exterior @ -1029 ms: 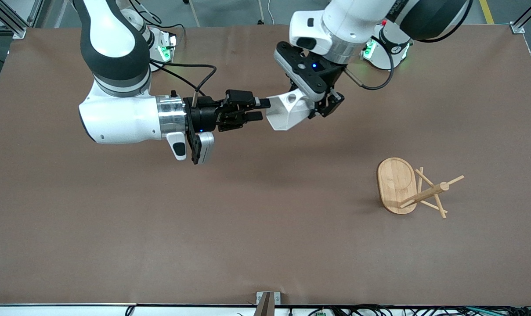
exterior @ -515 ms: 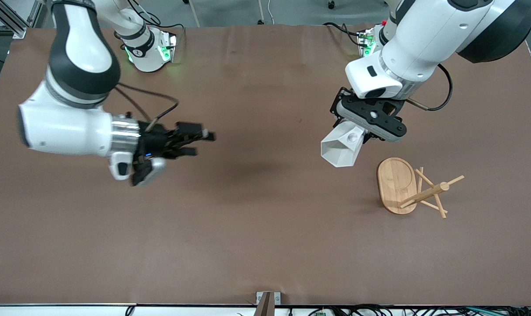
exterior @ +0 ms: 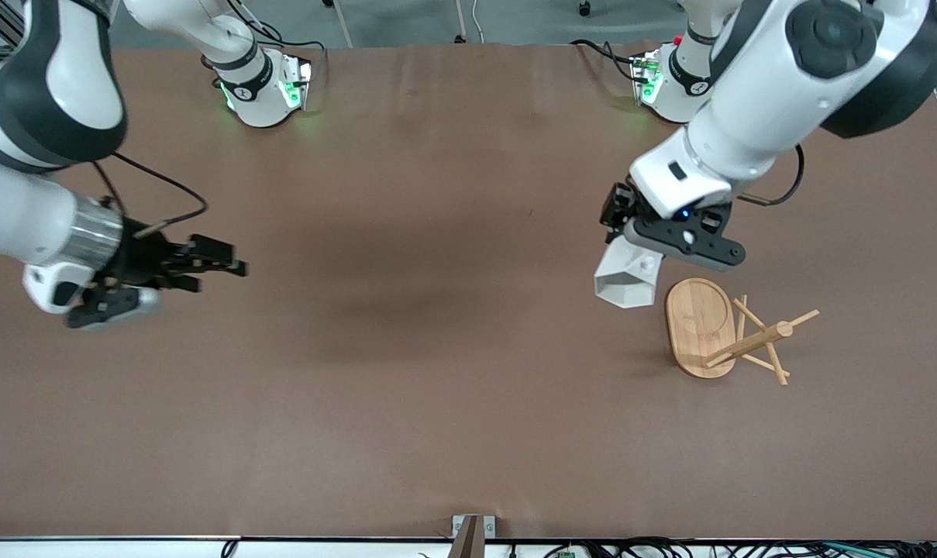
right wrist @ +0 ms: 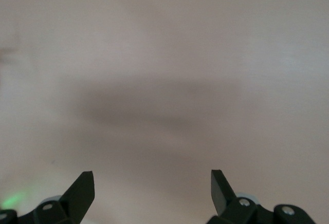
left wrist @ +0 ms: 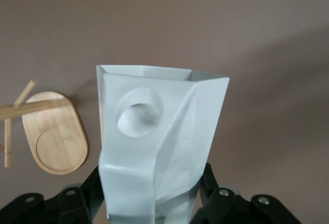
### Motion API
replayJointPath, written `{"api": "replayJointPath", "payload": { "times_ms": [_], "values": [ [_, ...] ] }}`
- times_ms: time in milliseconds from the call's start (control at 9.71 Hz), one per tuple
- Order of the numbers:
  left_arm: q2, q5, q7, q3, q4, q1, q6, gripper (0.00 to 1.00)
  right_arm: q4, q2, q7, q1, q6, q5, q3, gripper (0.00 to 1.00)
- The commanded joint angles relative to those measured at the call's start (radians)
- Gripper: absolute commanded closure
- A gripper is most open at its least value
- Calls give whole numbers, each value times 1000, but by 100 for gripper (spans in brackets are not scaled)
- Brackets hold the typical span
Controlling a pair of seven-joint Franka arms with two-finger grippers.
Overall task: Hang cup on rack
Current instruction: 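Carry the cup to the rack with the left gripper while the right retracts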
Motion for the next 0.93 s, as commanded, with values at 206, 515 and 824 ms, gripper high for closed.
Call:
{"api": "replayJointPath", "payload": {
  "times_ms": [206,515,824],
  "values": [
    [-1,2,133,-11,-172,73,54,99,4,-77,-5,-29,-4,-146,-121,0],
    [-7,5,292,-11,-255,134,63,99,135,-76,-3,-26,-58,-343,-146,0],
    [-30,12,334,-11,-324,171,61,99,223,-90,3,-32,-214,-361,-149,0]
  ]
}}
